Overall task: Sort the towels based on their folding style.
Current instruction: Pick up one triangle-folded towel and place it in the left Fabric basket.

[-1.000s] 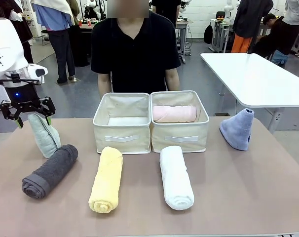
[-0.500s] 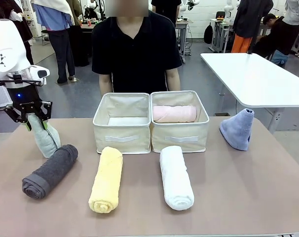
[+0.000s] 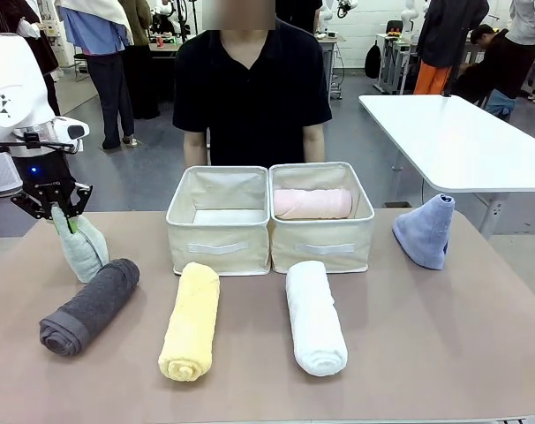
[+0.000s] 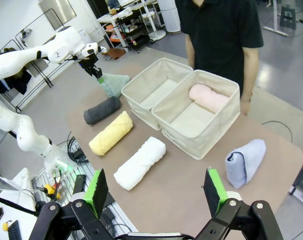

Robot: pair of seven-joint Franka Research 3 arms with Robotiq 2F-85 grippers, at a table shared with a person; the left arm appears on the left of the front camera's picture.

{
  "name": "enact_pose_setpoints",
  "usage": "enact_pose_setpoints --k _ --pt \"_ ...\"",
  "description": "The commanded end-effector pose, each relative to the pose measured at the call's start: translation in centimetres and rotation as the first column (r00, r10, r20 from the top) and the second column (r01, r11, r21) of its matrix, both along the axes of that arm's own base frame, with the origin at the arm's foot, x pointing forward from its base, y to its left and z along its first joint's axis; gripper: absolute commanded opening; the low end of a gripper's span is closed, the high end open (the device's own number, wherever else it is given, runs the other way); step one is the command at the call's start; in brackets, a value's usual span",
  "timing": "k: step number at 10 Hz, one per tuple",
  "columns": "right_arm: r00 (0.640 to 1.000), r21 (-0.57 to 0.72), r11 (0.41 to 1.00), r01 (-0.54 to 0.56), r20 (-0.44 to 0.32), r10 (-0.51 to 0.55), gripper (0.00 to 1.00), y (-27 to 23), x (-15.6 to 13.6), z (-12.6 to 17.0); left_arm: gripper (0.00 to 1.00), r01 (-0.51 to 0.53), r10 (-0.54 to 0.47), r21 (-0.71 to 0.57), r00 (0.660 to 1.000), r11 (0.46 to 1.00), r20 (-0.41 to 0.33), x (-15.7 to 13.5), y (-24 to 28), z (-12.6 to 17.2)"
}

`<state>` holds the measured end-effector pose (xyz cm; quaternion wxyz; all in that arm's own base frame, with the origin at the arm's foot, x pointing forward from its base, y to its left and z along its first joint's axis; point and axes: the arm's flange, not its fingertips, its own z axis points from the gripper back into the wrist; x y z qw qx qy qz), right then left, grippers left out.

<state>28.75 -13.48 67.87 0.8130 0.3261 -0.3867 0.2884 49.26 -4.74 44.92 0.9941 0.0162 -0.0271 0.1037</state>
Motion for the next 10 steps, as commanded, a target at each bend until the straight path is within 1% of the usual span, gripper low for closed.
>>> enact_pose_setpoints --k 1,2,3,5,6,7,9,10 --pt "1.0 -0.015 1.0 0.007 -0.012 -0.007 1.0 0.0 0.0 -0.2 0.0 0.017 -0.017 0.048 1.0 0.999 0.012 0.5 0.3 1.8" --pt "1.0 -0.015 1.0 0.007 -0.012 -0.007 1.0 0.0 0.0 -0.2 0.0 0.016 -0.018 0.072 0.999 0.997 0.03 0.0 0.7 4.0" --pt "1.0 -0.015 1.0 0.007 -0.012 -0.007 1.0 0.0 0.0 -0.2 0.11 0.022 -0.022 0.093 1.0 0.995 -0.003 -1.4 1.1 7.1" --pt "1.0 -0.015 1.0 0.007 -0.012 -0.007 1.0 0.0 0.0 -0.2 0.11 0.051 -0.045 0.113 0.998 0.992 -0.054 -4.9 2.2 13.6" --pt "1.0 -0.015 1.0 0.007 -0.012 -0.007 1.0 0.0 0.0 -0.2 0.11 0.079 -0.075 0.074 0.996 0.994 -0.054 -6.2 3.0 15.9" --pt "1.0 -0.015 1.0 0.007 -0.012 -0.007 1.0 0.0 0.0 -0.2 0.11 0.095 -0.093 0.039 0.994 0.995 -0.059 -7.4 3.9 17.8" --pt "1.0 -0.015 1.0 0.007 -0.012 -0.007 1.0 0.0 0.0 -0.2 0.11 0.147 -0.147 0.007 0.989 0.989 -0.012 -10.6 5.2 20.5" --pt "1.0 -0.015 1.0 0.007 -0.012 -0.007 1.0 0.0 0.0 -0.2 0.11 0.172 -0.172 -0.004 0.985 0.985 0.006 -11.9 5.8 21.2"
